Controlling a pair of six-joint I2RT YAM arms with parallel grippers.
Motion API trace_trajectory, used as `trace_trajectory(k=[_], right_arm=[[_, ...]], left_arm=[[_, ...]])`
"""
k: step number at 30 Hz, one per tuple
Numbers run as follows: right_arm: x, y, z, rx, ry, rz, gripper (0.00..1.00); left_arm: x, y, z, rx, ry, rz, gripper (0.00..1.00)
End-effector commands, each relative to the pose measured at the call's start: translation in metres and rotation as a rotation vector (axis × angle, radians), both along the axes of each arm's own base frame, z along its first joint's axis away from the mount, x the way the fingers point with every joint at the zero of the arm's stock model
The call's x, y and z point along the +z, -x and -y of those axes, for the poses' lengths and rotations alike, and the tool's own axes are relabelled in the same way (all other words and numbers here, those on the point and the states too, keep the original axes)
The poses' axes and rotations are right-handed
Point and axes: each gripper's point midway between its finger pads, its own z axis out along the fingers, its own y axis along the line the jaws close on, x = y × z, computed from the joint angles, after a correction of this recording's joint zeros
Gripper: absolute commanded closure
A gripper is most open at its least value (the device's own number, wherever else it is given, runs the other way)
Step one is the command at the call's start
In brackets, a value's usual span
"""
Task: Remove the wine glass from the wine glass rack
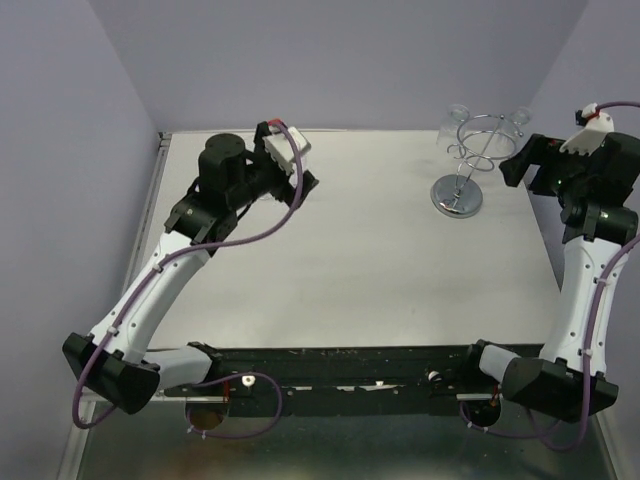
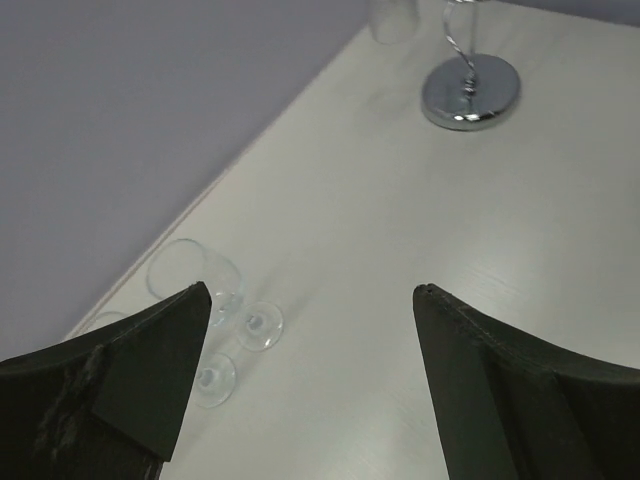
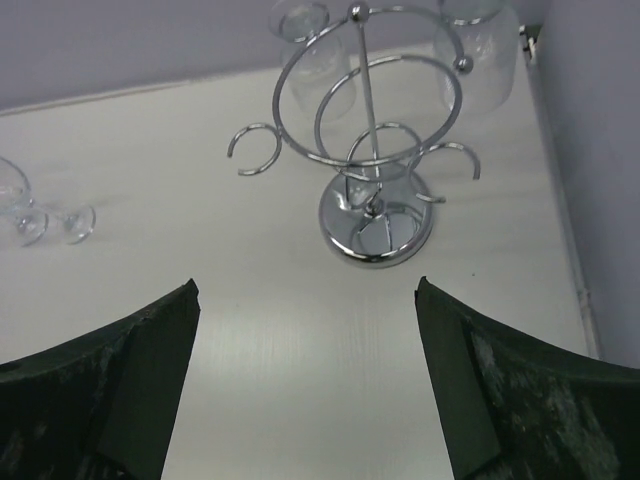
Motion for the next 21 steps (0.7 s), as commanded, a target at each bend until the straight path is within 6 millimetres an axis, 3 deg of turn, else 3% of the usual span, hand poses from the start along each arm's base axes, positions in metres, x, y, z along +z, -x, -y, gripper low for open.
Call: trace_trajectory(k=[1,5,11,16,21], right_arm=[[0.007,-0.012,0.026,-0.087,0.061,-0.051,0.06],[0.009,-0.034,0.062,-0.243,0.091,-0.061,0.11],[0.008,-0.072,0.078,-0.260,0.072,-0.061,0.14],[-0.007,-0.099,0.079,-0.229,0.014,-0.084,0.12],[-0.033,-0.115,0.078,-0.231,-0.067,-0.139,0.12]], left_arm=[[-0.015,0.065,0.025,-0.271,-0.164,0.117,0.01],[-0.026,0.085,0.026,-0.338,-0.212,0.102,0.01],[-0.041,0.088,0.026,-0.370,-0.270,0.069,0.01],[-0.071,0.064,0.022,-0.338,-0.399,0.057,0.01],[-0.072,0.038,0.023,-0.294,-0.468,0.051,0.01]])
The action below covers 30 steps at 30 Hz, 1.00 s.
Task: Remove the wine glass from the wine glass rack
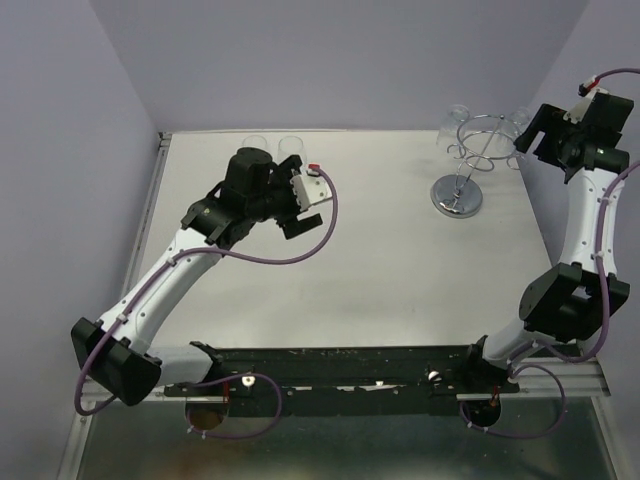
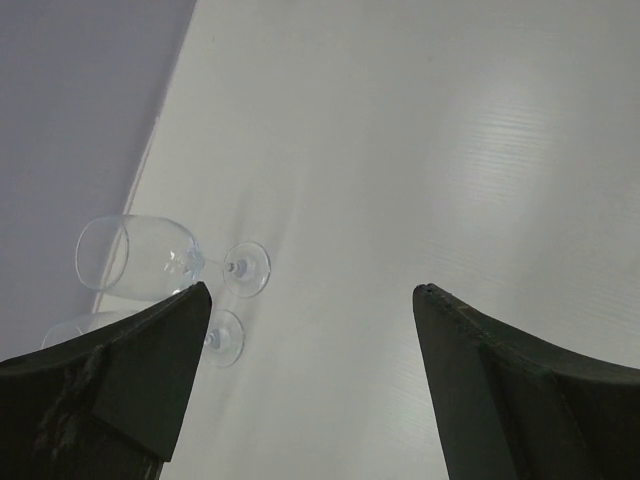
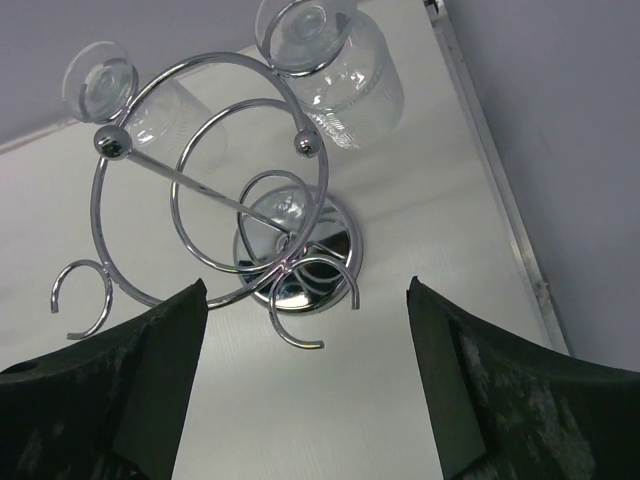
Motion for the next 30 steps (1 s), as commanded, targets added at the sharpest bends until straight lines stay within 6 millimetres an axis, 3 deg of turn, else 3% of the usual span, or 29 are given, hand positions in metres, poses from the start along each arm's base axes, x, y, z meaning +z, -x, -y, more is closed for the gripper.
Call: trace_trajectory(k=[1,4,8,10,13,18,21,23,25,30], right_arm=[[-0.006,-0.016,-0.003,-0.001,-0.087,0.017,0.11],[-0.020,-0.023,-0.013,0.032,-0.162,-0.003,0.12],[-0.037,-0.028,-0.012,0.040,-0.175,-0.040,0.12],[-0.036,-0.029,-0.014,0.071,-0.165,-0.044,0.12],[-0.033,-0.030,-0.026,0.234,-0.098,-0.032,0.12],[-0.030,-0.024,-0.036,0.390,-0.012,-0.034,0.09],[-0.034,-0.019,-0.047,0.440,-0.052,-0.036,0.14],[-0.042,-0.016,-0.043,0.396,-0.063,-0.065,0.16],[-0.050,-0.012,-0.041,0.359,-0.078,-0.085,0.16],[-0.051,-0.002,-0.058,0.376,-0.150,-0.058,0.19]], left_arm=[[0.007,-0.022,-0.002,0.021,-0.098,0.035,0.01],[0.002,-0.031,-0.004,0.023,-0.161,0.023,0.01],[0.002,-0.037,0.001,0.012,-0.158,0.049,0.01],[0.006,-0.033,0.005,-0.016,-0.139,0.059,0.01],[-0.003,-0.024,0.006,-0.105,-0.175,0.124,0.01],[0.029,-0.036,0.024,-0.026,0.004,0.129,0.01],[0.033,-0.045,0.035,0.018,0.085,0.071,0.01],[0.034,-0.049,0.038,0.037,0.117,0.049,0.01],[0.023,-0.042,0.041,0.004,0.092,-0.009,0.01],[0.012,-0.024,0.039,-0.076,0.057,0.006,0.01]])
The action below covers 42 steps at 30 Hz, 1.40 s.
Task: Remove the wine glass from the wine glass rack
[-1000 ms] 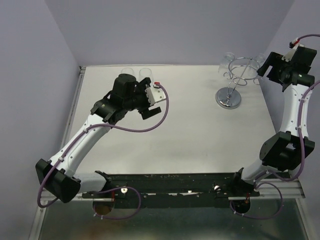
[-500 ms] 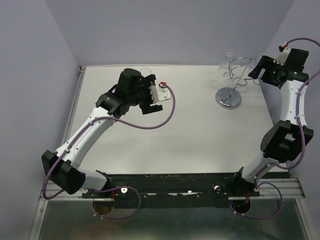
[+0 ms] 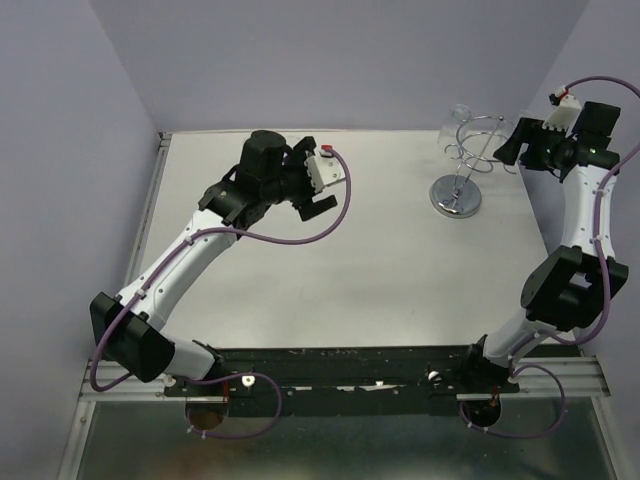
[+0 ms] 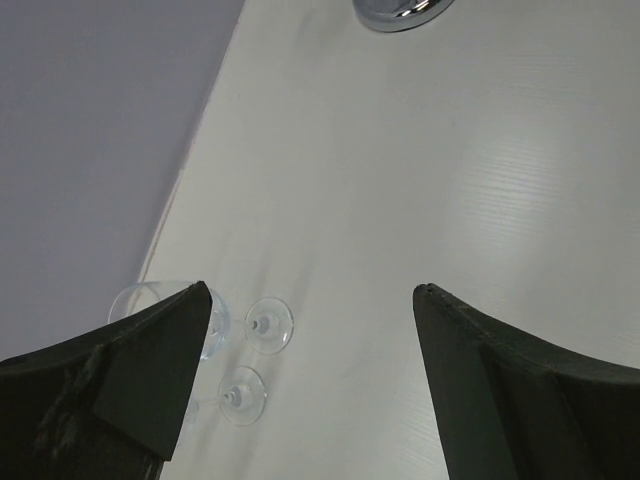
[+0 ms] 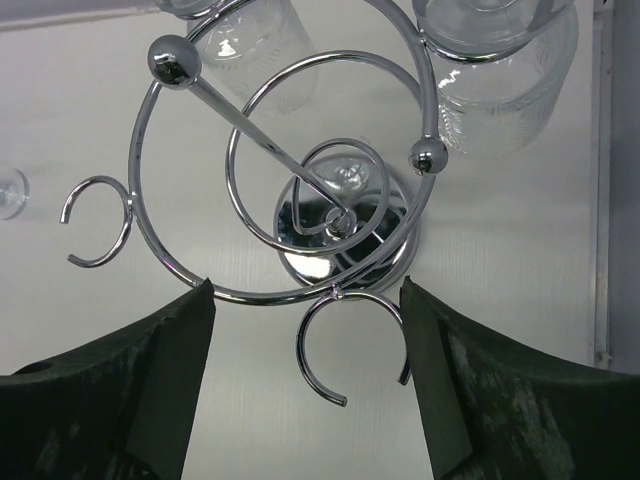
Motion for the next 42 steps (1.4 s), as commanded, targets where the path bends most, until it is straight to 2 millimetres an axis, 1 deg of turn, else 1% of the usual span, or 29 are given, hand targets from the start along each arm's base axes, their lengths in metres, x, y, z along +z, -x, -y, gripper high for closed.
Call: trace_trajectory(k=[1,4,8,11,16,21,25,27,30,32,34,36,39,41,42], right_arm=[[-0.005,0.018,-0.023,0.026,-0.097,-0.028,0.19],[0.000,0.022,-0.032,0.034,-0.105,-0.031,0.21],[0.001,0.025,-0.047,0.058,-0.114,-0.043,0.21],[-0.006,0.028,-0.061,0.079,-0.124,-0.064,0.22],[-0.014,0.032,-0.087,0.110,-0.174,-0.101,0.22],[-0.007,0.025,-0.109,0.142,-0.214,-0.098,0.22],[-0.002,0.015,-0.128,0.183,-0.224,-0.088,0.22],[0.002,0.006,-0.133,0.184,-0.241,-0.077,0.22],[0.022,-0.008,-0.140,0.201,-0.242,-0.032,0.21],[0.033,-0.012,-0.141,0.210,-0.235,-0.007,0.21],[0.045,-0.014,-0.138,0.206,-0.202,0.031,0.21],[0.056,-0.013,-0.132,0.209,-0.142,0.075,0.18],[0.074,-0.002,-0.131,0.287,-0.048,0.159,0.11],[0.081,0.007,-0.127,0.325,-0.057,0.176,0.10],[0.084,0.009,-0.120,0.306,-0.073,0.176,0.09]], left_arm=[[-0.003,0.018,0.006,-0.074,0.024,-0.011,0.01],[-0.009,0.013,0.008,-0.062,0.032,-0.027,0.01],[-0.004,0.006,0.016,-0.054,0.071,-0.036,0.01],[-0.005,0.005,0.019,-0.056,0.080,-0.050,0.01],[-0.011,0.006,0.017,-0.049,0.069,-0.055,0.01],[-0.016,0.007,0.013,-0.041,0.060,-0.057,0.01],[-0.017,0.007,0.015,-0.045,0.065,-0.060,0.01],[-0.016,0.006,0.015,-0.043,0.071,-0.061,0.01],[-0.016,0.006,0.017,-0.046,0.073,-0.061,0.01],[-0.017,0.005,0.016,-0.040,0.071,-0.061,0.01],[-0.017,0.006,0.015,-0.038,0.071,-0.062,0.01],[-0.018,0.007,0.014,-0.036,0.069,-0.065,0.01],[-0.018,0.009,0.013,-0.034,0.066,-0.069,0.01],[-0.017,0.009,0.013,-0.030,0.068,-0.072,0.01],[-0.014,0.009,0.013,-0.028,0.077,-0.071,0.01]])
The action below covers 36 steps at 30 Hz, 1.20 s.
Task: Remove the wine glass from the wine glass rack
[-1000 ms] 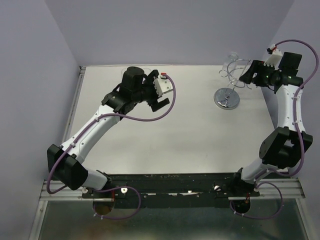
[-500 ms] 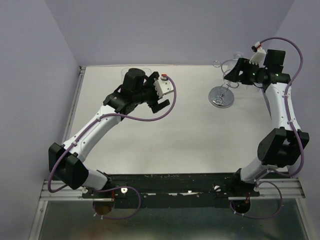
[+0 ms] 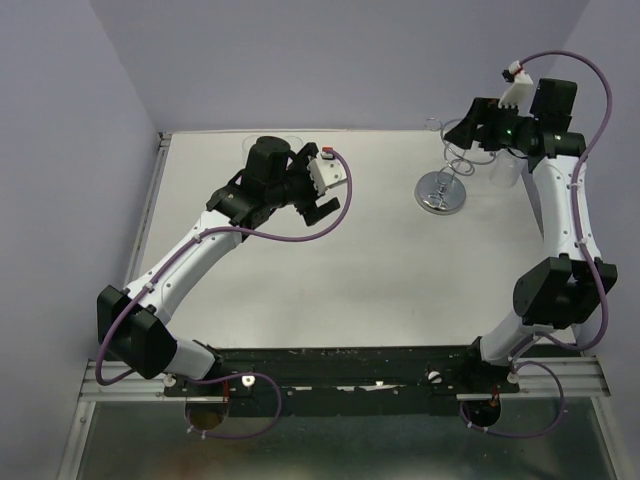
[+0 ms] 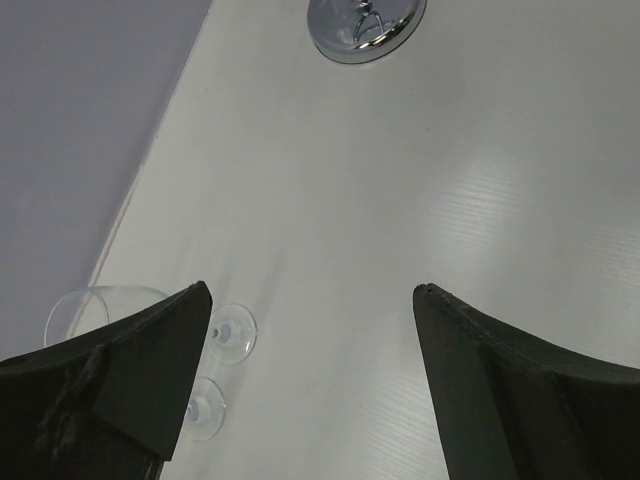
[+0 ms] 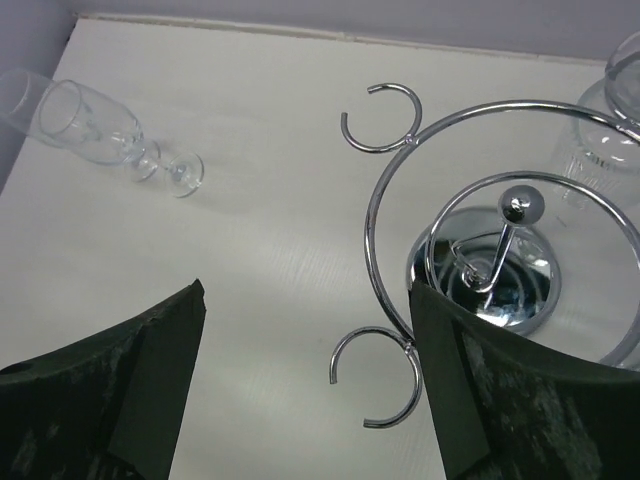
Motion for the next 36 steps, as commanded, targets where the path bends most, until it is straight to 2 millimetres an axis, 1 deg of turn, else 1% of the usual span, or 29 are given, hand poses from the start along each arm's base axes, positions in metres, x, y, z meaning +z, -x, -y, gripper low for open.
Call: trace_trajectory(k=[1,3,5,7,10,12,13,14,17,19,20,24,26,27,29,33,36], right_arm=[[0.038,0.020,0.021,0.024,0.018,0.100,0.09],[0.043,0.025,0.038,0.010,0.007,0.120,0.10],[0.045,0.029,0.059,-0.032,0.033,0.130,0.11],[0.042,0.034,0.079,-0.091,0.080,0.127,0.11],[0.023,0.040,0.110,-0.190,0.246,0.099,0.15],[0.011,0.043,0.138,-0.299,0.349,0.075,0.16],[0.006,0.045,0.147,-0.315,0.367,0.063,0.16],[0.004,0.048,0.151,-0.298,0.359,0.065,0.16],[-0.004,0.056,0.152,-0.183,0.235,0.097,0.17],[-0.011,0.061,0.152,-0.108,0.188,0.133,0.16],[-0.013,0.064,0.149,-0.055,0.181,0.161,0.17],[-0.023,0.067,0.140,0.085,0.261,0.263,0.14],[-0.028,0.066,0.136,0.142,0.304,0.331,0.11],[-0.033,0.065,0.134,0.173,0.333,0.378,0.09],[-0.042,0.059,0.137,0.176,0.370,0.422,0.07],[-0.060,0.047,0.147,0.230,0.405,0.425,0.07],[-0.069,0.037,0.156,0.220,0.402,0.423,0.08]], left_arm=[[0.013,0.007,0.003,-0.016,0.039,0.000,0.01],[0.018,0.010,0.006,-0.034,0.048,0.004,0.01],[0.023,0.011,0.007,-0.044,0.057,0.011,0.01],[0.023,0.009,0.008,-0.043,0.059,0.011,0.01],[0.025,0.006,0.009,-0.034,0.066,0.017,0.01],[0.026,0.006,0.010,-0.030,0.079,0.013,0.01],[0.026,0.006,0.010,-0.031,0.081,0.011,0.01],[0.028,0.007,0.011,-0.035,0.084,0.012,0.01],[0.023,0.008,0.011,-0.037,0.079,-0.002,0.01],[0.023,0.008,0.009,-0.033,0.077,-0.002,0.01],[0.023,0.008,0.009,-0.032,0.075,-0.002,0.01],[0.016,0.009,0.006,-0.034,0.048,-0.003,0.01],[0.012,0.009,0.006,-0.034,0.036,-0.006,0.01],[0.011,0.008,0.006,-0.030,0.035,-0.009,0.01],[0.011,0.007,0.007,-0.024,0.037,-0.020,0.01],[0.007,0.007,0.009,-0.027,0.026,-0.070,0.01],[0.002,0.003,0.010,-0.020,0.005,-0.103,0.01]])
